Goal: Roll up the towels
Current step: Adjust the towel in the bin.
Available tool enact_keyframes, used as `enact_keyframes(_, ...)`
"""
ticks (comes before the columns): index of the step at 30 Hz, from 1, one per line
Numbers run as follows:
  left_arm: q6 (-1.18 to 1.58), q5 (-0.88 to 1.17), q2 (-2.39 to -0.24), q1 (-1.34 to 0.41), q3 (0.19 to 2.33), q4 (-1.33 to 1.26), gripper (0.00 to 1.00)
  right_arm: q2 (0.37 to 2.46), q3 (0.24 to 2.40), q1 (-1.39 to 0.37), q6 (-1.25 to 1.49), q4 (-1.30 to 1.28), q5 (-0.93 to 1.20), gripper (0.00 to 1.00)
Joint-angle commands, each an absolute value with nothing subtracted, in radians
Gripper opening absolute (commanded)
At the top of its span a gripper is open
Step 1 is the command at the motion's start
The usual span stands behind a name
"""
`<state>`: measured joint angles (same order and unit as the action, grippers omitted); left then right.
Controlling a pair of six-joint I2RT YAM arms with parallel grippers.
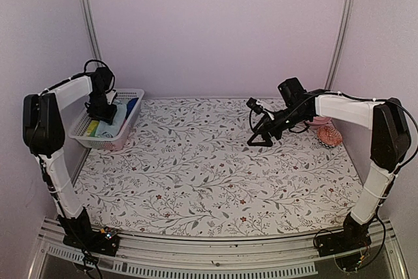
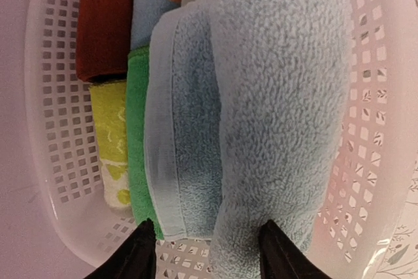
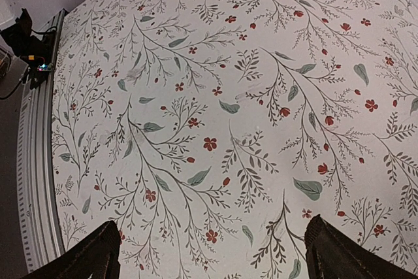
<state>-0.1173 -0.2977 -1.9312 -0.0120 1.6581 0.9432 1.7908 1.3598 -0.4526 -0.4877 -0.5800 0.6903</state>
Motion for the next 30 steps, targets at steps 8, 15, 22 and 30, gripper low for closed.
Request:
enact_keyframes(8, -0.1, -0.406, -1.957, 0.043, 1.569, 0.844, 0.54, 1.768, 1.366, -0.461, -0.496, -0.596, 0.713, 0.99)
enact_keyframes(15, -0.115, -0.416, -2.031, 0.062, 1.584, 0.833, 0.54, 1.769, 1.365, -0.462, -0.5, -0.598, 0.715, 0.99)
enact_keyframes(22, -0.117, -0.448, -2.084, 0.085, 1.597, 0.824, 0.54, 1.774, 1.366, -0.462, -0.502, -0.6, 0.713, 0.99)
enact_keyframes(30, -0.117, -0.529, -2.032, 0.092, 1.594, 0.78, 0.61, 1.781, 1.368, -0.466, -0.503, -0.602, 0.71, 0.99)
